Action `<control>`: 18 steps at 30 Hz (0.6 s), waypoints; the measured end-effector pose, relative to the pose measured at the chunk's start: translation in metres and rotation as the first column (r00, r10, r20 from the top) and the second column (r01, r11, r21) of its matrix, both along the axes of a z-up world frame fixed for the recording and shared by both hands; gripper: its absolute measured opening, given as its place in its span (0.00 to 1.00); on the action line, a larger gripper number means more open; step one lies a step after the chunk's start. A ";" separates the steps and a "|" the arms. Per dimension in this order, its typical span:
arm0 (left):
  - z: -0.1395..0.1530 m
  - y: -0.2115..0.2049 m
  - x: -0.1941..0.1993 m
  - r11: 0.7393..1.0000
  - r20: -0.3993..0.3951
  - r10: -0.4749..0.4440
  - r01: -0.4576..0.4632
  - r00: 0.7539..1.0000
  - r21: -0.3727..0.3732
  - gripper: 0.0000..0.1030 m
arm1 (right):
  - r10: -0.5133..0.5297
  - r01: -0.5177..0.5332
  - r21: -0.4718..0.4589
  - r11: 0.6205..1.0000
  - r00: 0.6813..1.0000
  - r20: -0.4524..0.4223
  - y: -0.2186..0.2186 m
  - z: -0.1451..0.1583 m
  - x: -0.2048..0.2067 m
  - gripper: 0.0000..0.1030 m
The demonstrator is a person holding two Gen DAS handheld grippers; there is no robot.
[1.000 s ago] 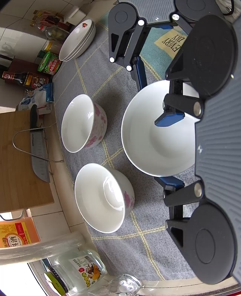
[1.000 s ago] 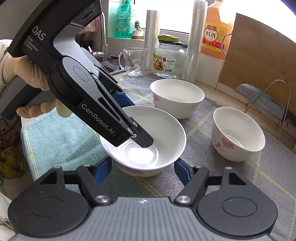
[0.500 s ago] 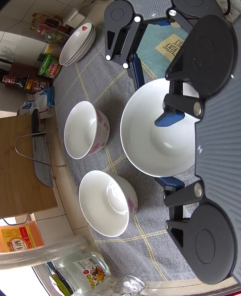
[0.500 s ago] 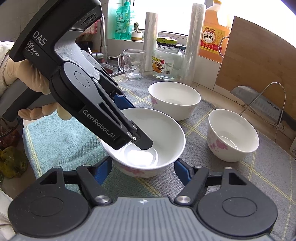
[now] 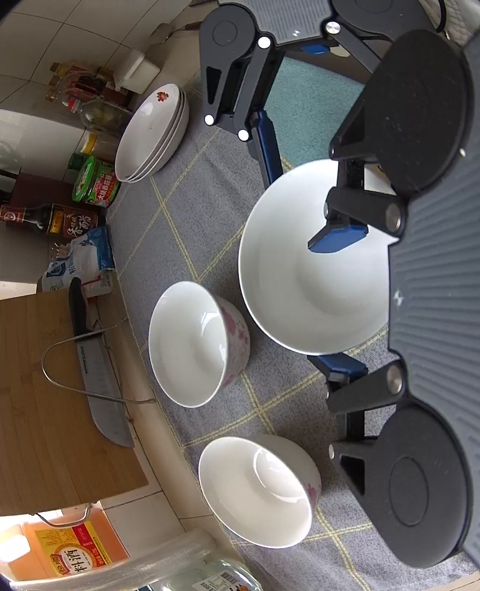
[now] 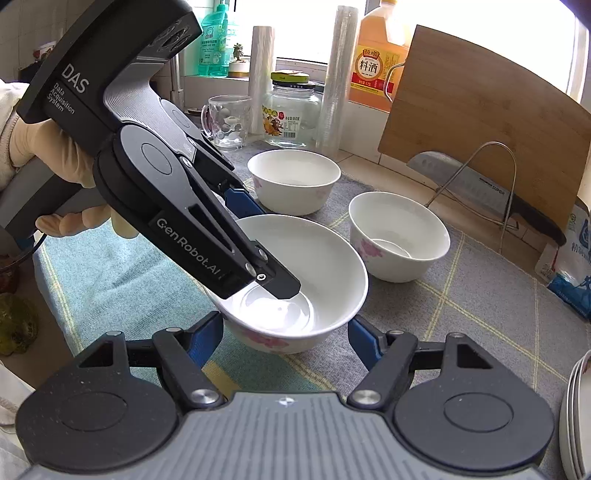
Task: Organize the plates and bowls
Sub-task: 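Carry the held bowl across the towel with the left gripper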
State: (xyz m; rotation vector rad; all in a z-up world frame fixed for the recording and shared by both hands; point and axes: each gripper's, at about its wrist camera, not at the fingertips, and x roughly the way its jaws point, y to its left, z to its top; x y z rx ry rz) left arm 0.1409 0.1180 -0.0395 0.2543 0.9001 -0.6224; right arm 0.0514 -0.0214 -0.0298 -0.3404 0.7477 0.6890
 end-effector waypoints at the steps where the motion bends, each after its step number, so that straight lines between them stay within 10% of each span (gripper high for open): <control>1: -0.001 -0.005 0.000 1.000 -0.001 -0.009 0.009 1.000 -0.002 0.54 | -0.006 0.006 -0.002 1.000 1.000 0.000 -0.004 0.000 -0.001 0.76; 18: -0.011 -0.068 0.002 0.992 -0.026 -0.128 0.128 0.991 -0.016 0.54 | -0.120 0.120 -0.029 0.992 0.992 -0.026 -0.061 -0.004 -0.008 0.76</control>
